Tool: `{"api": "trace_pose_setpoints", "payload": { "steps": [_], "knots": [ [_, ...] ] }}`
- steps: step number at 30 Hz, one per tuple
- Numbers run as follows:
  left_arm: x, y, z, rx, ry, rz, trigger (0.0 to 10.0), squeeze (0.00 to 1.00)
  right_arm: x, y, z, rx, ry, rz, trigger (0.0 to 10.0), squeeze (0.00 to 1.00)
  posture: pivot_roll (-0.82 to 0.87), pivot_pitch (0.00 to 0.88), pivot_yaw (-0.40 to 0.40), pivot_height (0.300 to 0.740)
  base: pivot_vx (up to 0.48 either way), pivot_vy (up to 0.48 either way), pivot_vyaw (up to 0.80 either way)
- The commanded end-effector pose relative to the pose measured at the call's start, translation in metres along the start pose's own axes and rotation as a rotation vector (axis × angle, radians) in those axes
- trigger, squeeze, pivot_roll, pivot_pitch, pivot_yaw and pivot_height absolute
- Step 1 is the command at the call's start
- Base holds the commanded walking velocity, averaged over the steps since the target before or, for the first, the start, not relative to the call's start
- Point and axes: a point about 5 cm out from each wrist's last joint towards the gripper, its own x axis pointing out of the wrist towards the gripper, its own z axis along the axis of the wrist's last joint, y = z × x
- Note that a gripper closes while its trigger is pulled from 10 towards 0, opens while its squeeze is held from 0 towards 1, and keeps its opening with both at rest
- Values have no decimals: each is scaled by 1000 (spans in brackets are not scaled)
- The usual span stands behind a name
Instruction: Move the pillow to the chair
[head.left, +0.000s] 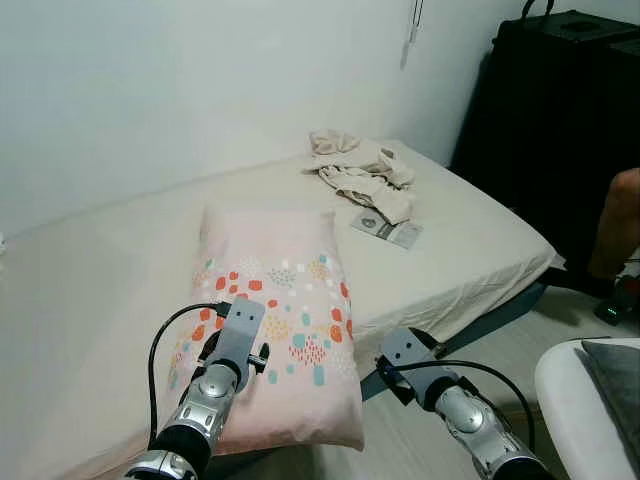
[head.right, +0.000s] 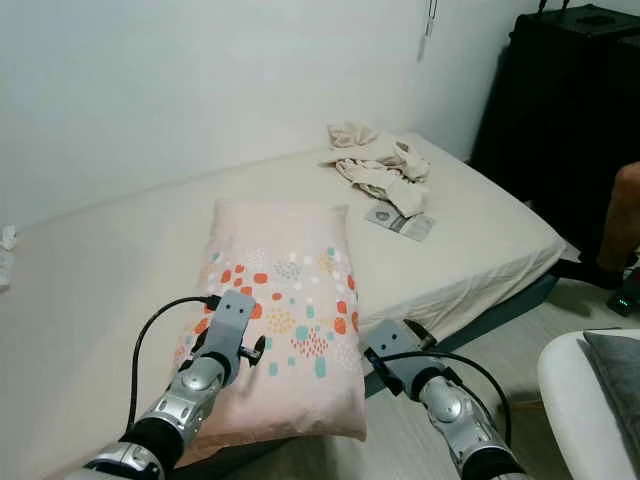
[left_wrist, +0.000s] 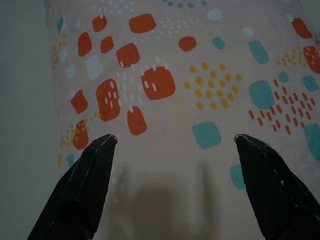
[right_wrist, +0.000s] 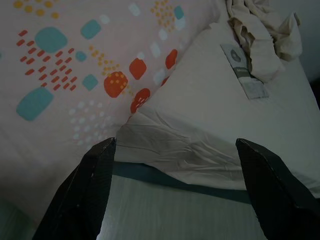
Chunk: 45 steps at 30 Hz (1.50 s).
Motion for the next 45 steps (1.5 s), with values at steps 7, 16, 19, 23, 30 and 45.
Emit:
{"api": "trace_pose_setpoints", "payload": {
  "steps": [7,16,19,23,30,45],
  "knots": [
    [-2,-2,-7,-2,25,-5,10000,0,0,1,-1,20,1,0,10000,0,-155,29,12,740,0,0,0],
    [-2,-3,-8,-6,23,-5,10000,0,-1,2,-1,19,0,4,10000,0,-153,36,9,740,0,0,0],
    [-2,-3,-8,-8,25,-2,10000,0,-1,2,-1,17,0,6,10000,0,-150,39,9,740,0,0,0],
    [-3,-3,-9,-8,26,-2,10000,0,-1,2,-1,15,0,7,10000,0,-147,42,9,740,0,0,0],
    [-3,-2,-10,-5,28,-3,10000,0,-1,3,-1,2,0,14,10000,0,-144,52,13,740,0,0,0],
    [-4,-2,-12,1,36,-9,10000,0,-2,4,-1,9,-3,12,10000,0,-144,72,18,740,0,0,0]
  ]
}}
